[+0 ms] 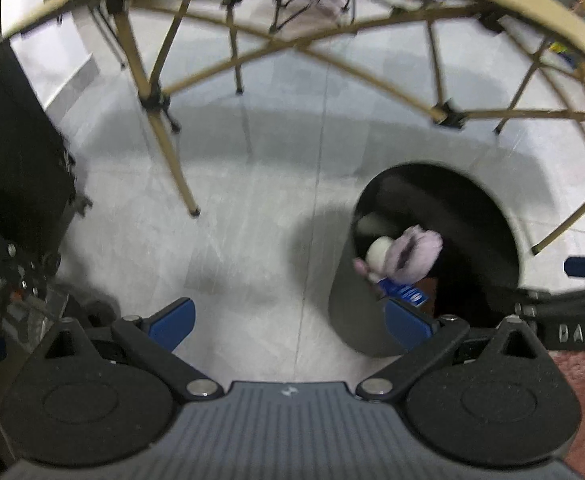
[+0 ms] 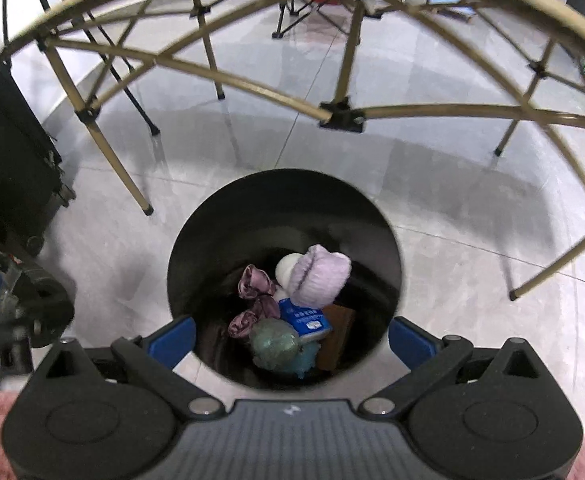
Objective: Collect trash
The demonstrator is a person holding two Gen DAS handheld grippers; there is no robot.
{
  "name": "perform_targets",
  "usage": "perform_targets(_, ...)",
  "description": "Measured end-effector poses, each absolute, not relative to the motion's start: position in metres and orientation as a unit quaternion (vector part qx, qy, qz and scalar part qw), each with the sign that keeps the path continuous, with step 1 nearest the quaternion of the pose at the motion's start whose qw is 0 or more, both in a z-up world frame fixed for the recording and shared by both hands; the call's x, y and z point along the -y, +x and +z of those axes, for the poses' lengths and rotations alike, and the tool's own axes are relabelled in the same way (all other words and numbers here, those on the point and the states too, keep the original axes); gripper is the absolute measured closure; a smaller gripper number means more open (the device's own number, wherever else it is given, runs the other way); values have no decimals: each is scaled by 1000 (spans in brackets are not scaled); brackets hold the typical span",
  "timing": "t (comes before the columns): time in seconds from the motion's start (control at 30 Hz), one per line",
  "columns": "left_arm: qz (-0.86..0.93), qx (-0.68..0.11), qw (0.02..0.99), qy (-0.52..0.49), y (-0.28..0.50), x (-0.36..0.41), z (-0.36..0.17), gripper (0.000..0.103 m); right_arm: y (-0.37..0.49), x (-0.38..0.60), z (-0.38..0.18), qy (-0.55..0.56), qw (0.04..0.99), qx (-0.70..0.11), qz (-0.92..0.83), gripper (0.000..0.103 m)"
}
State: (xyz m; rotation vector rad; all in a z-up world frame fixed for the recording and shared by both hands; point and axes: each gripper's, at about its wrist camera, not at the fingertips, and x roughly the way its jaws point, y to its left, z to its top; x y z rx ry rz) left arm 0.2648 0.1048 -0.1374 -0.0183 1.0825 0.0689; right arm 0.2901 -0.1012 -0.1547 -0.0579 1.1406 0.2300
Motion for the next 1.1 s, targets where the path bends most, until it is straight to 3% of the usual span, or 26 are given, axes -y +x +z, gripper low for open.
perform_targets(0.47, -37, -410, 911, 17, 186, -66, -40, 0, 189, 147, -47, -29, 882, -457, 108, 0)
perform_targets(1.1, -44, -380, 924, 19, 154, -57, -18, 0, 158, 153, -23, -23, 898, -427, 107, 0)
